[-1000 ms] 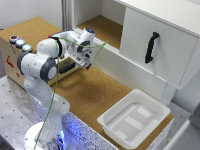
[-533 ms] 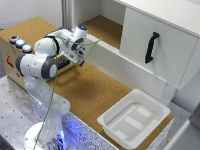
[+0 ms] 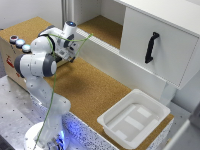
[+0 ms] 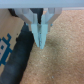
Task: Grasp the handle of the drawer, then close it
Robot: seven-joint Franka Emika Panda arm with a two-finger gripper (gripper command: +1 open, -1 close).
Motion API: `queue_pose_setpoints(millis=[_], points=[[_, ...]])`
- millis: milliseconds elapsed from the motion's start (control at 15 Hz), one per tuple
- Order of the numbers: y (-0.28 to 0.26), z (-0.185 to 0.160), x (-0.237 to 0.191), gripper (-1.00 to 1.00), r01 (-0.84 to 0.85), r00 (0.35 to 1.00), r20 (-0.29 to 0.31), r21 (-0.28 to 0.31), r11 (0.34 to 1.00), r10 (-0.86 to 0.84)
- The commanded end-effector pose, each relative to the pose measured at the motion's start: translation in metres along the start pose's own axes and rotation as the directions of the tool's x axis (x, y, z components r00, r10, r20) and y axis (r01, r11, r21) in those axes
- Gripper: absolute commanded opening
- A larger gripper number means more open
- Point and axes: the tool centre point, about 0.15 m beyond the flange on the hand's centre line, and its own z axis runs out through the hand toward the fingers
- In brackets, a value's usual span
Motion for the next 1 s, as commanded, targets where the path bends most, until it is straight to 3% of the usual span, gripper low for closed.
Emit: queue_pose_setpoints(millis=[0, 333, 400, 667, 733, 933], points=[[-0.021, -0.002, 0.025, -1.00, -0.037, 0.999, 0.014, -0.073, 0.997, 0.039], [-0.001, -0.043, 0.031, -1.00, -0.093, 0.995, -0.037, -0.161, 0.983, 0.088], [0.000, -0.047, 0.032, 1.00, -0.105, 0.994, -0.035, -0.175, 0.979, 0.101], [0.013, -0.059, 0.032, 1.00, -0.149, 0.989, 0.005, -0.137, 0.979, 0.151], [0.021, -0.059, 0.035, 1.00, -0.198, 0.976, 0.084, -0.061, 0.978, 0.203], [0.021, -0.059, 0.035, 1.00, -0.198, 0.976, 0.084, -0.061, 0.978, 0.203]])
